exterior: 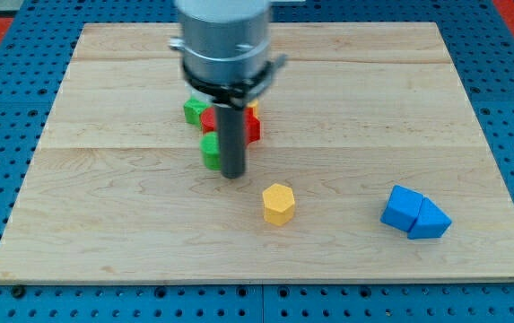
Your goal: Place the green blocks to the top center
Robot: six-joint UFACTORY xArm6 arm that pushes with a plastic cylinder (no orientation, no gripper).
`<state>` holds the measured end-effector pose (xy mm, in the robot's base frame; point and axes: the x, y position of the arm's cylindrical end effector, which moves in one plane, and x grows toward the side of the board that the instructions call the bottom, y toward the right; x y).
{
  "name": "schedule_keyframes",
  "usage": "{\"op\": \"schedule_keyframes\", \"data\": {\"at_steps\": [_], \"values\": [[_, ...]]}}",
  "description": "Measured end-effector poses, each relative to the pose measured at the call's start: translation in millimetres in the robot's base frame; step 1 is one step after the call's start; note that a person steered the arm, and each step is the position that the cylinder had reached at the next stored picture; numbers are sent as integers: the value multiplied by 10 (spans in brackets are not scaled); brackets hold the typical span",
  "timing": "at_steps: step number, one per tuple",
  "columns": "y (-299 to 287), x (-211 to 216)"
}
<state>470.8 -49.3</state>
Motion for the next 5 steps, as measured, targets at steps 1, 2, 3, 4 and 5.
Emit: {"op": "schedule_keyframes", "data": {"at_steps": [1,2,3,4,5], "values": [[-243,-451],[-392,-144],[-532,-101],[-960,-400],[-967,-528]]}}
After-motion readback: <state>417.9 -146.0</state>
